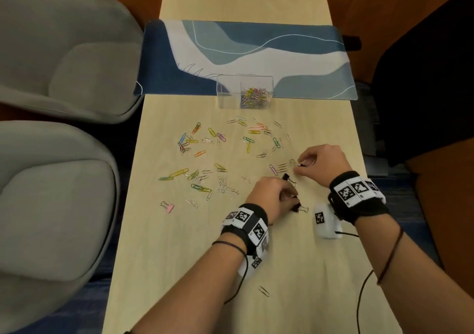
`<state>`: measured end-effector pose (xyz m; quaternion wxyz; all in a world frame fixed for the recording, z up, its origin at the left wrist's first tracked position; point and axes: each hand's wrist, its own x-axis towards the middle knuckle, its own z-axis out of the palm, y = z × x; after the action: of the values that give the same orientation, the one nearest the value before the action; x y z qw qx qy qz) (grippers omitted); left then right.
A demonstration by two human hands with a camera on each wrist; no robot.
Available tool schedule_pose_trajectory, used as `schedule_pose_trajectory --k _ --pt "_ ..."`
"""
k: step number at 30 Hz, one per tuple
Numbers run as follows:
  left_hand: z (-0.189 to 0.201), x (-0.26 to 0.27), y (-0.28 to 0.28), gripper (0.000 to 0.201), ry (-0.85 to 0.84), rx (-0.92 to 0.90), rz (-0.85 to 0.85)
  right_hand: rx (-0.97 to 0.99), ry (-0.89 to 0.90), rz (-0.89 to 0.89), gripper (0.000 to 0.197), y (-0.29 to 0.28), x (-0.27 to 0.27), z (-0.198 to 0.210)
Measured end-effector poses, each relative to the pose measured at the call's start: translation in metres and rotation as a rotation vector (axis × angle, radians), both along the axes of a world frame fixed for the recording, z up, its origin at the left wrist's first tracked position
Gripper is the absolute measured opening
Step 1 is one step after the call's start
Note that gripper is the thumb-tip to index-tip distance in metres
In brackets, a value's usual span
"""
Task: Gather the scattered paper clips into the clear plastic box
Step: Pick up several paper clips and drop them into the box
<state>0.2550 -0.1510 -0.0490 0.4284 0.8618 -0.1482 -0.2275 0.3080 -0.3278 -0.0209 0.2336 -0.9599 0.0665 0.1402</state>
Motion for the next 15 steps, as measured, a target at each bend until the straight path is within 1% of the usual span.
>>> schedule_pose_trajectory --k 3,6,8,11,13,15 --pt "0.003 0.002 0.021 0.012 -0.038 -0.01 0.022 -0.027 0.122 -0.042 0.019 -0.012 -0.017 -0.001" --pt "0.004 0.001 0.057 0.009 -0.076 0.007 0.119 -0.037 0.177 -0.043 0.018 -0.009 -0.031 -0.004" --pt "0.005 -0.003 0.088 0.008 -0.11 0.025 0.236 -0.056 0.154 -0.043 0.018 -0.003 -0.033 -0.003" --pt "0.003 -0.011 0.137 0.009 -0.17 0.062 0.469 -0.068 0.047 -0.023 0.017 0.014 -0.03 0.0" --pt "0.0 -0.019 0.168 0.012 -0.212 0.133 0.619 -0.072 -0.029 0.015 0.018 0.031 -0.027 0.001" --pt "0.0 -0.03 0.191 0.019 -0.241 0.209 0.708 -0.09 -0.063 0.081 0.022 0.047 -0.026 0.0"
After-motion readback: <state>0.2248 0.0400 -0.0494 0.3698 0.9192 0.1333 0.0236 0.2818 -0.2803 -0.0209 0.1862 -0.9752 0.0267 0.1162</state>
